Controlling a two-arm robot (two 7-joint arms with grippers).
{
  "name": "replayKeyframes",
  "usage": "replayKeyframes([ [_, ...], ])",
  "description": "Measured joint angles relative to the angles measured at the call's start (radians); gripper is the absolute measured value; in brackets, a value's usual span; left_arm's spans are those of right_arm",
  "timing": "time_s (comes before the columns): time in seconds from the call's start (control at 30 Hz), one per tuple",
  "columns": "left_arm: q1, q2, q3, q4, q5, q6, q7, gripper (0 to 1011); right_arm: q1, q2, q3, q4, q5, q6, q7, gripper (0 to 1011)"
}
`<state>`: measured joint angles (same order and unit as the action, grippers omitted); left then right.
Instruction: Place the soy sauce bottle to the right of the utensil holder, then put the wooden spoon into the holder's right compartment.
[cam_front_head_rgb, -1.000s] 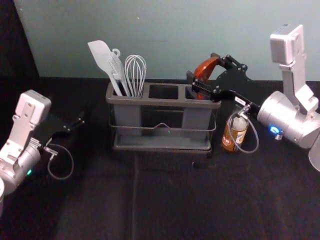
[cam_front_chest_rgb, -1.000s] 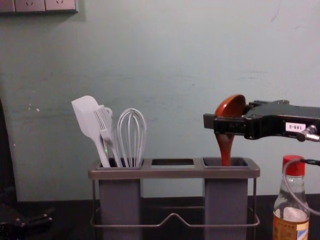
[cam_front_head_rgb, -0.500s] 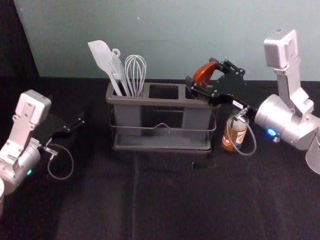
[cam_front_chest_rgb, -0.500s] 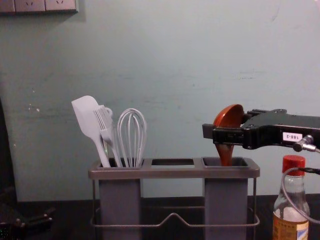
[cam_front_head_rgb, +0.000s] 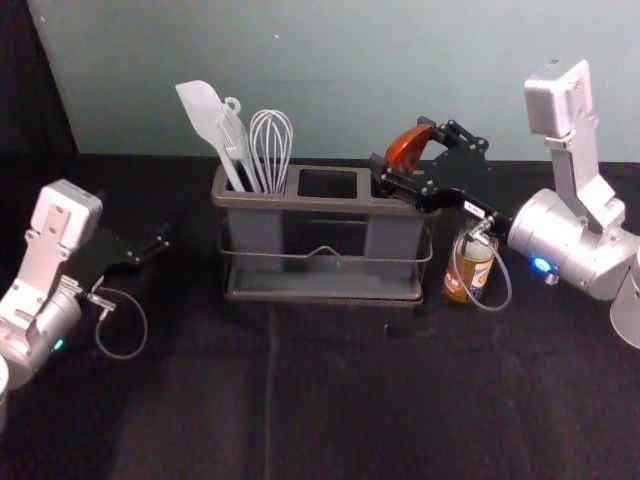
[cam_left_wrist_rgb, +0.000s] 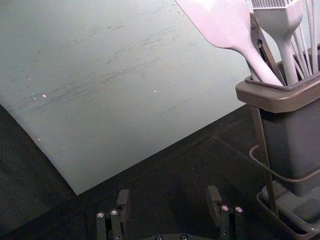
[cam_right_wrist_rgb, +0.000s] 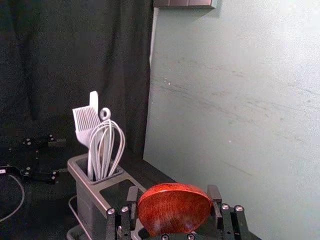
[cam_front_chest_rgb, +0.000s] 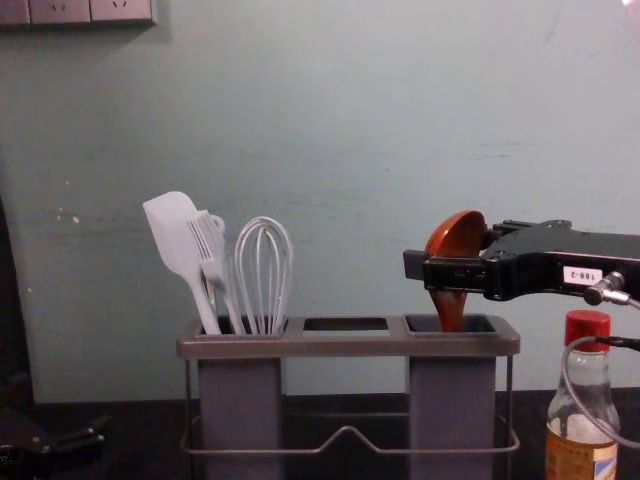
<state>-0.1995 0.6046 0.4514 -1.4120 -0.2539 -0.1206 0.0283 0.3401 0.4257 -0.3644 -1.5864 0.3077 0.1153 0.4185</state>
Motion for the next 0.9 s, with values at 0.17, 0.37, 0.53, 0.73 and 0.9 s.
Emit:
replayKeyframes([
  [0.17, 0.0, 0.0, 0.0, 0.0, 0.0, 0.0, 0.0, 1005, 0.0, 0.0, 0.001, -0.001, 0.0, 0.0, 0.0, 977],
  [0.37, 0.0, 0.0, 0.0, 0.0, 0.0, 0.0, 0.0, 1005, -0.001, 0.0, 0.001, -0.001, 0.0, 0.0, 0.0, 1004],
  [0.53, 0.0, 0.0, 0.0, 0.0, 0.0, 0.0, 0.0, 1005, -0.001, 0.0, 0.002, -0.002, 0.0, 0.0, 0.0, 1004],
  [0.73, 0.0, 0.0, 0.0, 0.0, 0.0, 0.0, 0.0, 1005, -0.001, 0.0, 0.002, -0.002, 0.0, 0.0, 0.0, 1004],
  [0.9, 0.0, 0.0, 0.0, 0.0, 0.0, 0.0, 0.0, 1005, -0.001, 0.0, 0.002, -0.002, 0.0, 0.0, 0.0, 1004],
])
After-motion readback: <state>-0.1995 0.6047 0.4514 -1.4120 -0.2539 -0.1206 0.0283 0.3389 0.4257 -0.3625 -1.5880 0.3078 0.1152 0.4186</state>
